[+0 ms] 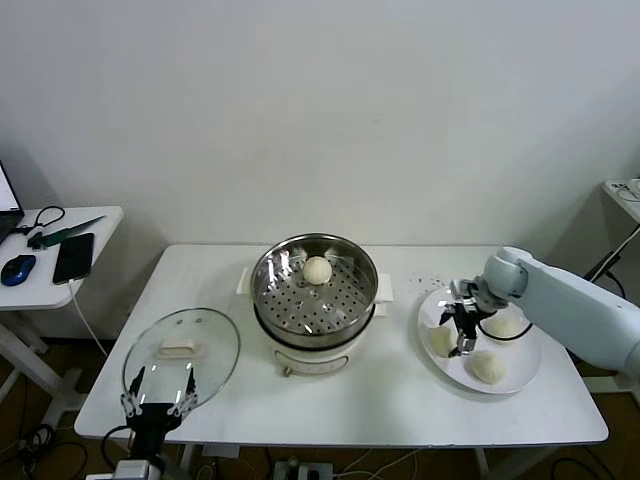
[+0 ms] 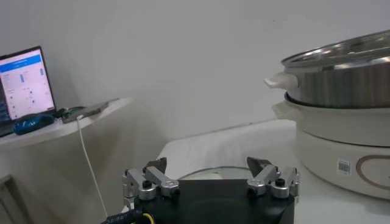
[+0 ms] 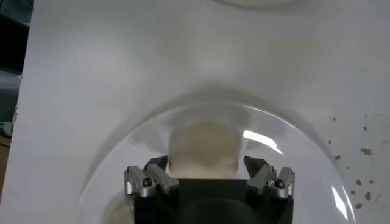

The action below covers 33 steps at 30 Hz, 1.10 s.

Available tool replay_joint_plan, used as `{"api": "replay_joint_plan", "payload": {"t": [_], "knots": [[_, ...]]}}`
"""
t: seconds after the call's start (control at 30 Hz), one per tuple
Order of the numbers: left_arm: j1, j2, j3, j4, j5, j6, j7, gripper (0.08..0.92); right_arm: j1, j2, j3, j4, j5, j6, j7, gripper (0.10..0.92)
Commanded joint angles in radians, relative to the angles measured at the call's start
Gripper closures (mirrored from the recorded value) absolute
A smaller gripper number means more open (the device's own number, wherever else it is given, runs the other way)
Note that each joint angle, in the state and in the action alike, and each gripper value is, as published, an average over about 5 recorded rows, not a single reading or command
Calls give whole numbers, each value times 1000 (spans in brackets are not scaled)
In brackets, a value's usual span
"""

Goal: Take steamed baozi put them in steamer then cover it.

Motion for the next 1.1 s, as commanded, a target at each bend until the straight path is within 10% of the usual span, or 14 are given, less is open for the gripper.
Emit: {"api": "replay_joint_plan", "payload": {"t": [0.03,0.67,1.1], "knots": [[0,-1,1,0,1,0,0,177,-20,13,14,-18,-5,-2,-3,204],[7,-4,8,-4,2,-4,-2,177,105,-24,-50,9,77,12,-1,312],[3,-1,44,-10,4,-4,-1,177,792,88,-554,78,524,-15,16,313]]}}
